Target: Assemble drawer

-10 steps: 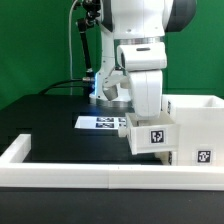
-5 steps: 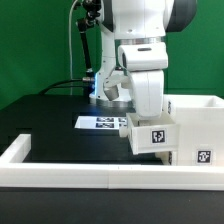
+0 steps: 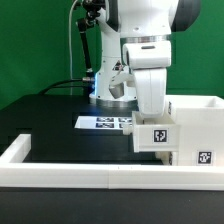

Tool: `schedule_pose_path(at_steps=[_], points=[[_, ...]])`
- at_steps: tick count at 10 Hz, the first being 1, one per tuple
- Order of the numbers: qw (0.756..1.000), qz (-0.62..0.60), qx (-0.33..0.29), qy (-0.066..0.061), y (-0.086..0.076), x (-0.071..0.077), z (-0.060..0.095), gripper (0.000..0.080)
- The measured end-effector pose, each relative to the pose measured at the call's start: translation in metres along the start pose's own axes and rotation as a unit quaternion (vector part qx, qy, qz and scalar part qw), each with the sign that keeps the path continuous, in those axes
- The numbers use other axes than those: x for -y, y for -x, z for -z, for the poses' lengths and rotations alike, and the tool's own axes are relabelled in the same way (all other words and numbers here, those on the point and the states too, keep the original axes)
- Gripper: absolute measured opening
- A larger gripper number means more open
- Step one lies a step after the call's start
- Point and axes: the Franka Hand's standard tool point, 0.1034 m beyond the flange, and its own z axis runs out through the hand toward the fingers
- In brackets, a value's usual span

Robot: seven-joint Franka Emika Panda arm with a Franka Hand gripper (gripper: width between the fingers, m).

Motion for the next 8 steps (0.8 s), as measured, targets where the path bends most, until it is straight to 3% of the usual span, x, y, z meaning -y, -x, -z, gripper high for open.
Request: schedule_pose_path(at_steps=[5, 6, 7, 8], points=[[1.0, -0.009, -0.001, -0.001, 0.0015, 0.0003, -0.001, 0.0069], [1.0, -0.01, 0.0, -0.001, 0.0022, -0.0005, -0.0007, 0.0253], [1.0, -0.009, 0.0, -0.001, 0.0013, -0.0004, -0.0008, 0.0253], [1.0, -0.009, 0.0, -0.002, 0.0007, -0.0002, -0.001, 0.0435]])
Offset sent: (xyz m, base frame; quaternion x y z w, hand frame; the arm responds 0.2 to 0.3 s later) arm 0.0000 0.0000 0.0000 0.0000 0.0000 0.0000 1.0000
